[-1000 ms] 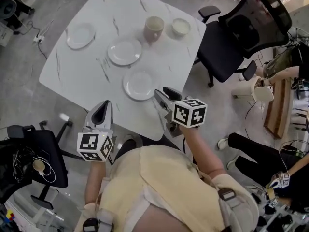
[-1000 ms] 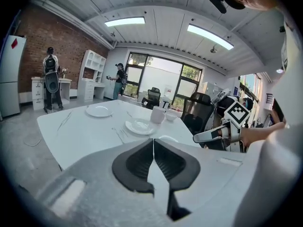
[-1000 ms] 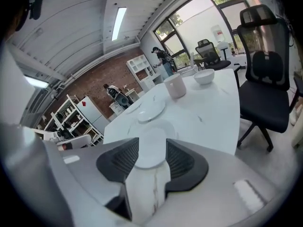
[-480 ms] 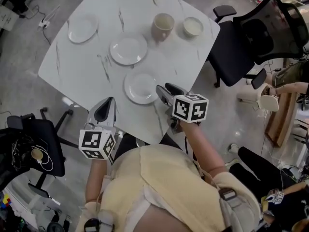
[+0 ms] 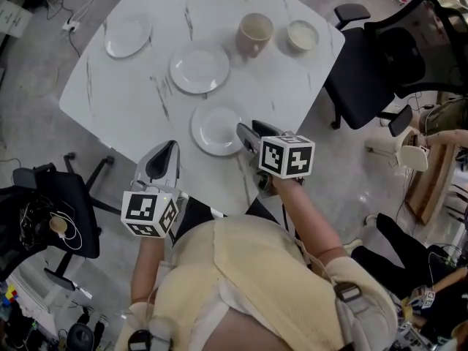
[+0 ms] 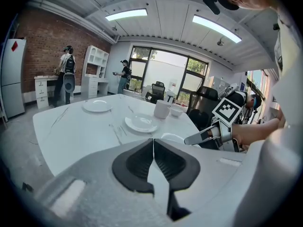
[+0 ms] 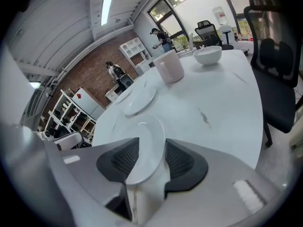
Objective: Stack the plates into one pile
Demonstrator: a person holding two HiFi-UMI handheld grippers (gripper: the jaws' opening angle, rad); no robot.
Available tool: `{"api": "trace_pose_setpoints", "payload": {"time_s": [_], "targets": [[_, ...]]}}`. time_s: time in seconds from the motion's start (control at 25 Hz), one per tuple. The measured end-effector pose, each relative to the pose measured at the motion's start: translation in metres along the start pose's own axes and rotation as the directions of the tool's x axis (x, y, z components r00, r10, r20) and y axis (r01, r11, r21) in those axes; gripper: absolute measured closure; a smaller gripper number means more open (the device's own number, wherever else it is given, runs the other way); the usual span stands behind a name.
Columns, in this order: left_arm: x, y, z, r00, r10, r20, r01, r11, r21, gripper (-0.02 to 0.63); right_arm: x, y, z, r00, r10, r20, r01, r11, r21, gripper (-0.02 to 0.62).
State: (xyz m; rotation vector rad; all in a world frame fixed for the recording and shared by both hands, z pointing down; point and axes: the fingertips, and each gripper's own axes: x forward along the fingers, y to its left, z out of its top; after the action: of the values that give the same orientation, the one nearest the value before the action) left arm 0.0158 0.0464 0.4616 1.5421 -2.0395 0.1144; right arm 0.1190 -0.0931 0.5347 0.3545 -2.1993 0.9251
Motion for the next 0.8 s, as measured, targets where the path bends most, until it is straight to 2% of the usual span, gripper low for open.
{"api": "trace_pose_setpoints", "payload": {"time_s": [0.12, 0.28, 0.44, 0.6, 0.8], "targets": [[0.002, 0.000, 0.001, 1.000, 0.006, 0.000, -0.006, 1.000, -0.001, 0.606, 0.003, -0.004, -0.001, 1.000, -0.023, -0.008, 0.023, 1.000, -0.004, 0.433], [0.004, 0.002, 0.001, 1.000, 0.014, -0.006, -0.014, 1.000, -0.003, 0.606, 0.004, -0.011, -0.002, 0.996, -0.084, -0.007, 0.083, 0.995, -0.045, 0.508], [0.007, 0.004, 0.002, 1.000, 0.021, -0.013, -0.021, 1.000, -0.001, 0.606, 0.005, -0.010, -0.003, 0.996, -0.089, 0.000, 0.089, 0.994, -0.058, 0.511], [0.009, 0.007, 0.005, 0.999, 0.031, -0.012, -0.031, 1.000, 0.006, 0.609, 0.005, -0.007, 0.000, 0.999, -0.053, 0.007, 0.054, 0.998, -0.045, 0.516], [0.012, 0.006, 0.008, 0.999, 0.037, -0.009, -0.037, 0.999, -0.003, 0.612, -0.002, -0.003, 0.008, 0.997, 0.038, 0.061, -0.043, 0.996, 0.073, 0.544]]}}
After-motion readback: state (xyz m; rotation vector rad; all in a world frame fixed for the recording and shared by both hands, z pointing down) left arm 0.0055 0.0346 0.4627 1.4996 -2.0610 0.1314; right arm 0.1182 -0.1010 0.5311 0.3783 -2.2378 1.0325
